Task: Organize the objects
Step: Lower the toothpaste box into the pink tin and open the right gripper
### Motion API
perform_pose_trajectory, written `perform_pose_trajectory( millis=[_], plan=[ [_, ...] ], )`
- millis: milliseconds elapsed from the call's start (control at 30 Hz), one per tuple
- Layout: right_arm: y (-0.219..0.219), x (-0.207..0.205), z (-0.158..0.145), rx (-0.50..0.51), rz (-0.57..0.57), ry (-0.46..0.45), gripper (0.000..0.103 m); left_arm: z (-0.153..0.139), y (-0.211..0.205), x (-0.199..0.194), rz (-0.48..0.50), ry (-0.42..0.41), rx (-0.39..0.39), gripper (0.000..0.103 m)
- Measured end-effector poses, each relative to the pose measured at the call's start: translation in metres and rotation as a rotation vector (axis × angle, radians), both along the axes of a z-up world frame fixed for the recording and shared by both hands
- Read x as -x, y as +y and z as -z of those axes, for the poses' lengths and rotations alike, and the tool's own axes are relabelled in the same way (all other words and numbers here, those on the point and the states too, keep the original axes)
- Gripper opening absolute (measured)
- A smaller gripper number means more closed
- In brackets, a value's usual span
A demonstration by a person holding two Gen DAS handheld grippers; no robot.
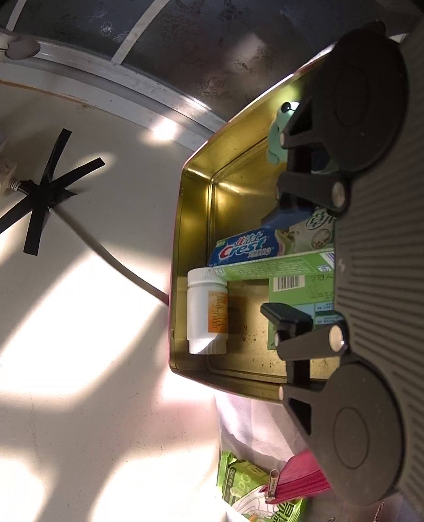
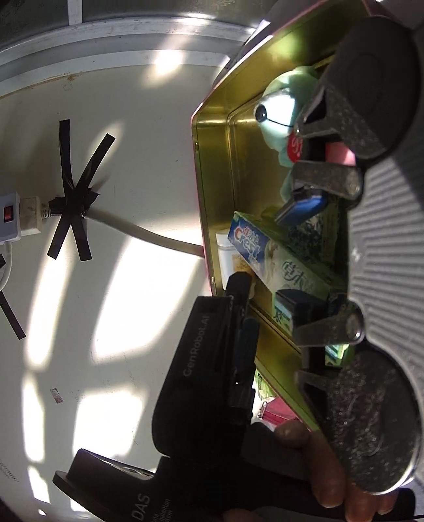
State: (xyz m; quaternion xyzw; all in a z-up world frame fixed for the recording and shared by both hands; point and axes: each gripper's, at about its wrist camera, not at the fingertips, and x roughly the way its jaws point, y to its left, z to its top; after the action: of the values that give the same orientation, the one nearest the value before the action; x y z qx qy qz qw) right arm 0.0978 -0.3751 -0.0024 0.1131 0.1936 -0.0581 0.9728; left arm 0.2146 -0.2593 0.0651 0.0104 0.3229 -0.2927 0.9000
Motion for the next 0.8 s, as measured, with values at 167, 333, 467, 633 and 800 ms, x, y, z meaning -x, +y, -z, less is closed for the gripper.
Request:
perform_pose_trajectory(
  millis=[167,333,467,633,800],
  plan=[
    [0.008,0.015,-0.003,-0.002,0.007,-0.008,0.045,-0.012,0.025,0.037,-0.064,-0.129,-0.083,0.054],
    [0.017,0.036,-0.009,-0.013,0.013,-0.027,0.046,-0.013,0.060,0.077,-0.140,-0.214,-0.145,0.055],
    [0.027,0.059,-0.012,-0.047,0.025,-0.056,0.046,-0.005,0.084,0.099,-0.183,-0.216,-0.182,0.056],
    [0.045,0.090,-0.010,-0.041,0.066,-0.102,0.047,0.010,0.105,0.115,-0.206,-0.170,-0.202,0.056],
    [0.066,0.111,-0.011,-0.009,0.079,-0.146,0.048,0.017,0.119,0.127,-0.219,-0.164,-0.202,0.056]
  ],
)
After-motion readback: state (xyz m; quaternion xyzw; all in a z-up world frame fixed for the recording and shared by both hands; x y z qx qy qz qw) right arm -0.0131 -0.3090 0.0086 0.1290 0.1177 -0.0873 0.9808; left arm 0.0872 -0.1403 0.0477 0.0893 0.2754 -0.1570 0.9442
